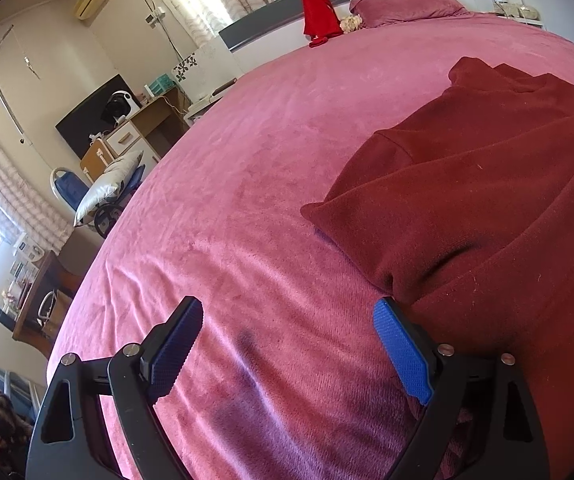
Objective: Fold clothes
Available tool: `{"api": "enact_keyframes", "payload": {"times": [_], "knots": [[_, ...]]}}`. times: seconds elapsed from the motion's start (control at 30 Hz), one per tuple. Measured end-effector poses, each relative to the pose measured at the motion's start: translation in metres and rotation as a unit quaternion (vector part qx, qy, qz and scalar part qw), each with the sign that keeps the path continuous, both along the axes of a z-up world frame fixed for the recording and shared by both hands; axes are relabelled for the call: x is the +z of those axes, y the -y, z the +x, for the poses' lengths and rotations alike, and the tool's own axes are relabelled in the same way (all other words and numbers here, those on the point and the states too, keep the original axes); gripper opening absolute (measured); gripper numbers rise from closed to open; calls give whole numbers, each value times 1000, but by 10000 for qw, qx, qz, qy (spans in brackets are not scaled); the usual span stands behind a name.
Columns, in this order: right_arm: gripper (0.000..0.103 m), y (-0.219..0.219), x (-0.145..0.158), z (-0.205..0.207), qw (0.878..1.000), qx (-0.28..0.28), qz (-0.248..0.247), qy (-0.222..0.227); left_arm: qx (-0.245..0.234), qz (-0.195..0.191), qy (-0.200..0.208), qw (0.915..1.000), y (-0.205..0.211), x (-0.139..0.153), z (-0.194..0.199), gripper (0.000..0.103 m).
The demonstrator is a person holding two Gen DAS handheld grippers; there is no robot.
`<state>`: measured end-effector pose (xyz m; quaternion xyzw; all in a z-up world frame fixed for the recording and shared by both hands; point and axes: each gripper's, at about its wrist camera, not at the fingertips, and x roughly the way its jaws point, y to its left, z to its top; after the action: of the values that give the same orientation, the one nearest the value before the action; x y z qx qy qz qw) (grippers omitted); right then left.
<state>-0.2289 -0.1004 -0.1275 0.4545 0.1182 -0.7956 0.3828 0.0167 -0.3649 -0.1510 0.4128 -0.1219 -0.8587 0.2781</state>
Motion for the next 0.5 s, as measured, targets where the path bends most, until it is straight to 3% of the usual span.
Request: {"api": "enact_keyframes", "payload": {"times": [0.03, 0.13, 0.23, 0.33, 0.37, 0.47, 0.5], "knots": [[10, 2, -1, 0, 10000, 31, -32, -56, 5, 5, 4, 10000, 0, 0, 0, 89], [2, 7, 3, -3, 9999, 46, -156, 31, -22, -1, 22, 10000, 0, 1, 0, 89], [2, -7, 22, -16, 9946, -138, -763, 696, -113, -88, 48, 9999, -1, 1, 1, 89], [2, -36, 42, -34, 9758, -321, -1568, 1490, -190, -142, 66, 9997, -2, 1, 2, 89], [2, -42, 43, -38, 9731, -301, -1588, 1644, -193, -127, 60, 9997, -1, 0, 2, 89], [2, -50, 22, -44, 9852, -462, -484, 1581, -178, -97, 53, 9998, -1, 0, 3, 89], [2, -55, 11, -46, 9843, -576, -267, 1648, -182, -75, 50, 9998, -1, 0, 4, 89]]}}
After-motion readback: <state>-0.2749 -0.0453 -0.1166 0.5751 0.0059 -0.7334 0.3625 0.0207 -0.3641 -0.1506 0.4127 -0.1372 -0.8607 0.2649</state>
